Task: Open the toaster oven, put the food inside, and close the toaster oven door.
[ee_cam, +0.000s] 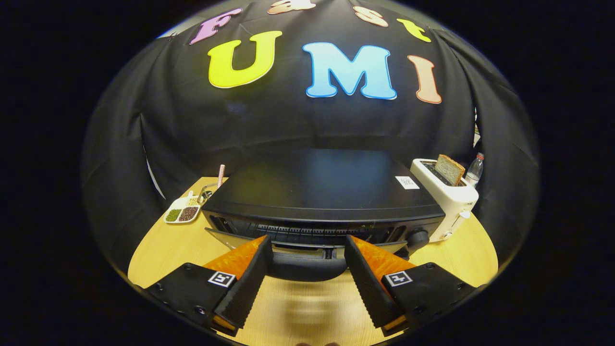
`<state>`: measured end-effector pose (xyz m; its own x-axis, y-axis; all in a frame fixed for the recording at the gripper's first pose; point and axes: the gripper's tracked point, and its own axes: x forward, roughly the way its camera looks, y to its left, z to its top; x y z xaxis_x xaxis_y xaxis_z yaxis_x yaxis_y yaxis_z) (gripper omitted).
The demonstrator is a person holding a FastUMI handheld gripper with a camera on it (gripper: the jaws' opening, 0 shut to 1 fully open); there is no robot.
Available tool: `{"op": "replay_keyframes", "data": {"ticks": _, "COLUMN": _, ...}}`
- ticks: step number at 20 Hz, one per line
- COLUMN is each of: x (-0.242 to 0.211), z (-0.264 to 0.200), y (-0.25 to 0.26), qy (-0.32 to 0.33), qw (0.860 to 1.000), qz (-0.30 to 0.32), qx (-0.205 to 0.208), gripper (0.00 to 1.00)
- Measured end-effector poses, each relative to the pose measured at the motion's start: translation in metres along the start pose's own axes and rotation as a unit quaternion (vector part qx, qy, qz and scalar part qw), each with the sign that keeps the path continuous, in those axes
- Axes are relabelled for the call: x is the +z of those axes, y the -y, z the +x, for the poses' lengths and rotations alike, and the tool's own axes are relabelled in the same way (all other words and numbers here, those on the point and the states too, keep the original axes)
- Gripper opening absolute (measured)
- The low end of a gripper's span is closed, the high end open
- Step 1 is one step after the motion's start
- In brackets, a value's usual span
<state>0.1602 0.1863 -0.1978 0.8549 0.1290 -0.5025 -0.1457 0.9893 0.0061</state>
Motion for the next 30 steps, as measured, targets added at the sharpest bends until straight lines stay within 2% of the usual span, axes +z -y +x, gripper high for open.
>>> {"op": "replay_keyframes", "data": {"ticks": 13, "x": -0.071, "z": -0.033, "y": -0.004, "qy": -0.061, "qw": 0.998, "qz": -0.030, "qx": 0.012, "gripper": 0.95}}
{"op": "replay_keyframes", "data": {"ticks": 16, "x": -0.096, "z": -0.037, "y": -0.006, "qy": -0.081, "qw": 0.995, "qz": -0.054, "qx": 0.017, "gripper": 0.94}}
{"op": "replay_keyframes", "data": {"ticks": 23, "x": -0.186, "z": -0.051, "y": 0.004, "qy": -0.190, "qw": 0.978, "qz": -0.074, "qx": 0.046, "gripper": 0.97}}
{"op": "replay_keyframes", "data": {"ticks": 30, "x": -0.166, "z": -0.096, "y": 0.055, "qy": -0.182, "qw": 0.980, "qz": -0.066, "qx": 0.049, "gripper": 0.97}}
